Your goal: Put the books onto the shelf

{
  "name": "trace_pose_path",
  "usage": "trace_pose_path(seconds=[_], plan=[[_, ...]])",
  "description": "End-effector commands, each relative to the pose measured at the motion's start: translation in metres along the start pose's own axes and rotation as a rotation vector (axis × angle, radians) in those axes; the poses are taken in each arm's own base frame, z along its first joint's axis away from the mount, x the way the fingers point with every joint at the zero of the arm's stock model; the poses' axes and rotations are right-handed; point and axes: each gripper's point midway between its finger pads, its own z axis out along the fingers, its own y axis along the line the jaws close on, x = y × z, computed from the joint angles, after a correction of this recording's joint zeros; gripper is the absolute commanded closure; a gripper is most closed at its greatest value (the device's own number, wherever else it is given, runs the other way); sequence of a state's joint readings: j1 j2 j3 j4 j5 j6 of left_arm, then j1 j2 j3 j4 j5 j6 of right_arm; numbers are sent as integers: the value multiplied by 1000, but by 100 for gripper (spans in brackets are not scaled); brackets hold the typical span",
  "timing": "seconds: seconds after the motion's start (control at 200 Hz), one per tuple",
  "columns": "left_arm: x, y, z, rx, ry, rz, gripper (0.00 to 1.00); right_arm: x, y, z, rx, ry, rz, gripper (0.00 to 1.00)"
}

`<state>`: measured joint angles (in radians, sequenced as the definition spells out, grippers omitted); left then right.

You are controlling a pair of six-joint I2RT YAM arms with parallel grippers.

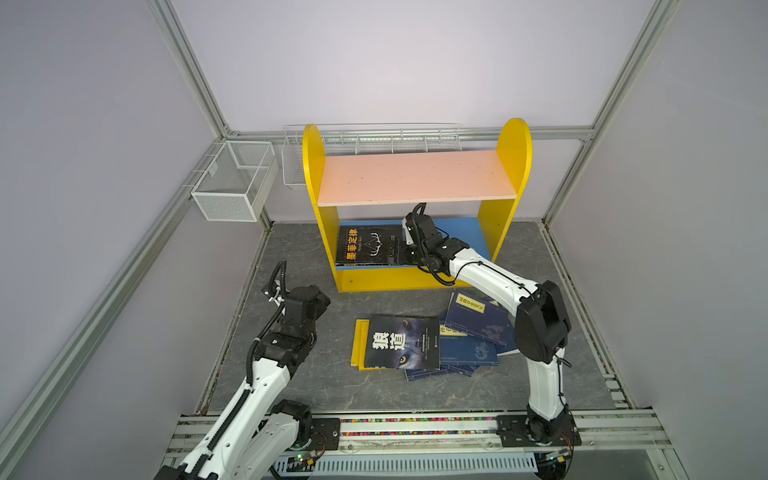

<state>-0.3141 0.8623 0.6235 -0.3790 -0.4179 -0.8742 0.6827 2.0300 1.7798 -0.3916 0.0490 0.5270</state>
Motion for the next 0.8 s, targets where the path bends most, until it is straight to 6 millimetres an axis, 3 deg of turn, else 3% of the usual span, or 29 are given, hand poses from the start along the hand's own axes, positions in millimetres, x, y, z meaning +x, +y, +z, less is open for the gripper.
trace_pose_path(seconds=[0.0,0.17,0.49,0.625,0.795], plan=[[0,-8,1,14,19,33,16,4,-9,-1,42,13,-88,10],[9,-16,5,36,82,119,16,5,13,2,-76,23,-109,19],[42,-19,10,71,241,239,17,-9,54,5,-261,-1,-155,21],[56,-26,12,105,292,282,17,-19,40,-8,-171,-50,-194,18],[76,-50,12,194,361,388,17,-16,3,-58,-8,-134,-227,13]])
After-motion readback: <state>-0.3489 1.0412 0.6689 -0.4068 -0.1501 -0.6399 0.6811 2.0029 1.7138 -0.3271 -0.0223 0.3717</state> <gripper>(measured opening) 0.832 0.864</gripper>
